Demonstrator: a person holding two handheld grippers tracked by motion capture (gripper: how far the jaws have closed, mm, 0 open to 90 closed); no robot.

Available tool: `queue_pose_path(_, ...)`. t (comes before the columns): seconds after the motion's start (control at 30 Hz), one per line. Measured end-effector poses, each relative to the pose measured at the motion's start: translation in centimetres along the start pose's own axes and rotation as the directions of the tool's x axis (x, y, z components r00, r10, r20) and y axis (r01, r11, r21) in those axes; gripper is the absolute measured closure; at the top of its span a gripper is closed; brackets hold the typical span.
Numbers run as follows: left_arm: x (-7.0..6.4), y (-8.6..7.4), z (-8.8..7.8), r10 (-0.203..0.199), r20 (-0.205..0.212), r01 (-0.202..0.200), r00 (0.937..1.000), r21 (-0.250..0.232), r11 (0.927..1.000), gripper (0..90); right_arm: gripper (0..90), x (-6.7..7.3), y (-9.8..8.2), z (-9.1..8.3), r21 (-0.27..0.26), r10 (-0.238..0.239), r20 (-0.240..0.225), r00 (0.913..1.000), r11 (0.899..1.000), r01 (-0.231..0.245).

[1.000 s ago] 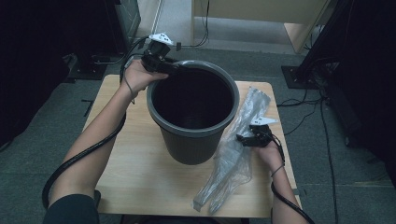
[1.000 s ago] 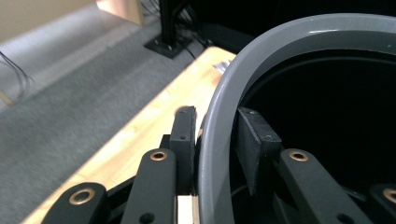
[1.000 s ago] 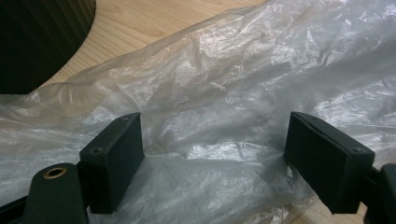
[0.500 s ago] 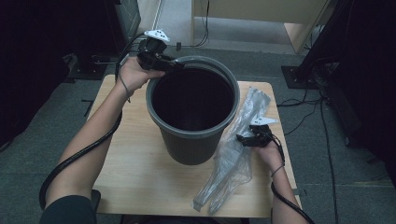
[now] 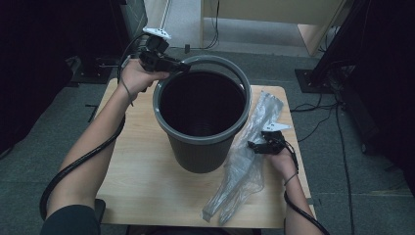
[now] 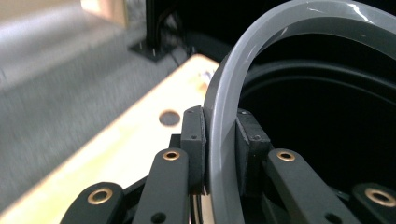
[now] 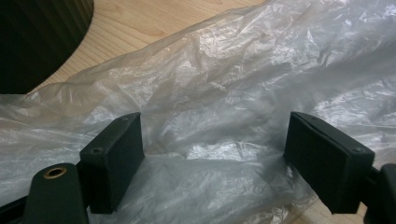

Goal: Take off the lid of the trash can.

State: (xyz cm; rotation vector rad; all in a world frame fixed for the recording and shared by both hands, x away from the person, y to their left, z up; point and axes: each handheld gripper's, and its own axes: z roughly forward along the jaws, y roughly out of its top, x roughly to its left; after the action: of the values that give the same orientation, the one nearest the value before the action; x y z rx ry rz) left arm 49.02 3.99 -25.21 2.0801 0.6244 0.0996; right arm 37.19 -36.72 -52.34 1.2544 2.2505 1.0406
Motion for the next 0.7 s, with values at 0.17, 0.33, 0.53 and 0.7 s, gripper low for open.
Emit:
queue_pose_path(0.17,0.0,0.7,-0.3,-0.106,-0.013,0.106,0.9943,0.1,0.9893,77.1,19.3,0.0,0.0,0.0,0.001,-0.003,0.002,1.0,1.0,0.003)
queue_pose_path(0.33,0.2,0.9,-0.9,-0.156,-0.014,0.157,0.9876,0.111,0.9813,77.5,19.2,0.0,0.0,0.0,0.001,-0.007,0.003,1.0,1.0,0.007)
queue_pose_path(0.53,0.1,0.9,-1.8,-0.119,-0.053,0.124,0.9914,0.099,0.9873,77.3,19.2,0.0,0.0,0.0,0.002,-0.005,0.001,1.0,1.0,0.005)
queue_pose_path(0.7,0.5,0.6,-2.9,-0.124,-0.068,0.13,0.9899,0.092,0.9872,77.2,19.4,0.1,0.0,0.0,0.003,-0.006,0.004,1.0,1.0,0.006)
